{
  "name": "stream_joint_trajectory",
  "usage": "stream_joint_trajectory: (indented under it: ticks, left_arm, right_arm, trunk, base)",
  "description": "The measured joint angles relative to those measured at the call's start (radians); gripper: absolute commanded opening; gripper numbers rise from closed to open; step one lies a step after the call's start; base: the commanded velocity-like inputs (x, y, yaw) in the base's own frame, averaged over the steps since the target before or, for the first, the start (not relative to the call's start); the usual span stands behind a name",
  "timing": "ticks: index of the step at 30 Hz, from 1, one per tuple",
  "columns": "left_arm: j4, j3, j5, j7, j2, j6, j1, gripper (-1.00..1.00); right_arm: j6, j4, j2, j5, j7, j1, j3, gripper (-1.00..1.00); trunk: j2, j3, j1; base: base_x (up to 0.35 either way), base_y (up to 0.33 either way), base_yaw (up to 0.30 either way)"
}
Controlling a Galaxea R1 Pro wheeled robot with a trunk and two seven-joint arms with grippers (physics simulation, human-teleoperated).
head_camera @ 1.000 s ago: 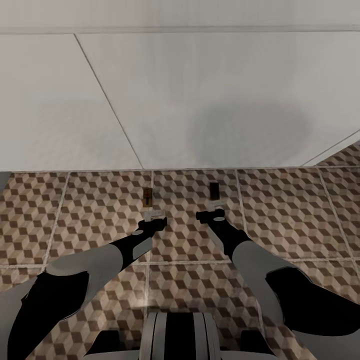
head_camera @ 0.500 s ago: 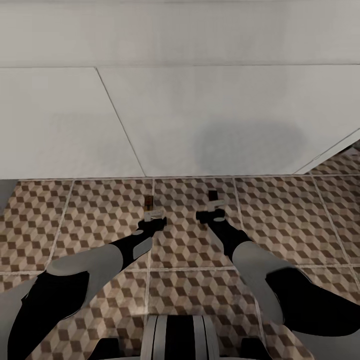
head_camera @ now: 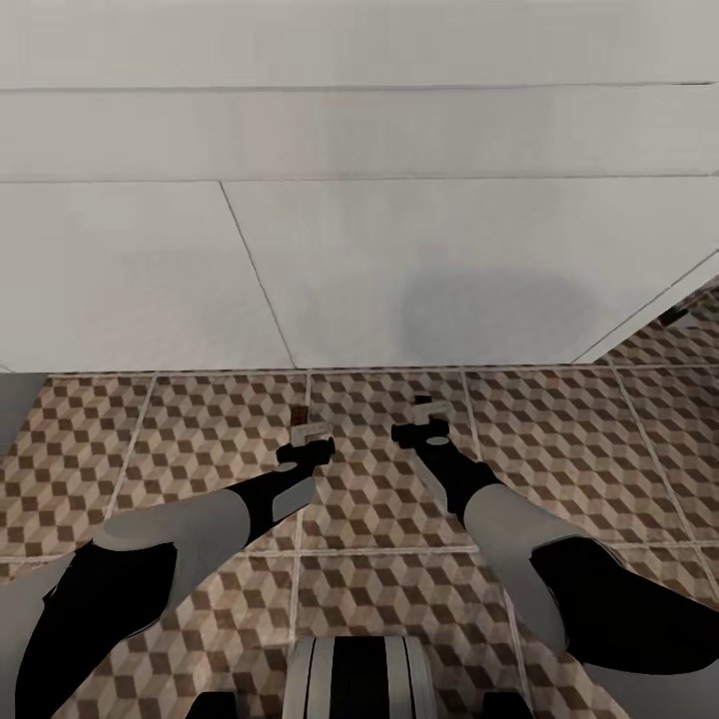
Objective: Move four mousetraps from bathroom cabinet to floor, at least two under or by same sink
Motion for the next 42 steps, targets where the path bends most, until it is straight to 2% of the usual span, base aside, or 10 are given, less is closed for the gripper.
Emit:
stream_joint_trajectory:
  ticks: [8, 19, 40, 42]
  left_arm:
    - [-0.024, -0.002, 0.002, 0.035, 0.001, 0.001, 0.004, 1.0]
    - [-0.032, -0.002, 0.005, 0.039, 0.004, 0.003, 0.043, 1.0]
    - [-0.02, -0.008, 0.0, 0.041, 0.01, 0.003, 0.218, 1.0]
    - [-0.009, -0.008, 0.003, 0.033, 0.022, -0.003, 0.229, 1.0]
  right_arm:
    - [0.0, 0.008, 0.0, -0.001, -0.006, 0.012, -0.001, 1.0]
    - [-0.002, 0.007, 0.0, 0.0, -0.01, 0.081, -0.001, 1.0]
    - [-0.002, 0.016, 0.0, 0.011, -0.007, 0.254, 0.003, 1.0]
    - [-0.013, 0.027, -0.011, 0.022, 0.0, 0.265, 0.004, 1.0]
  trunk:
    - [0.002, 0.031, -0.004]
    - [0.004, 0.073, -0.009]
    - [0.009, 0.155, -0.018]
    - [0.009, 0.155, -0.018]
  base:
    - [0.0, 0.0, 0.0]
    - [0.0, 0.0, 0.0]
    - [0.0, 0.0, 0.0]
    - [0.0, 0.0, 0.0]
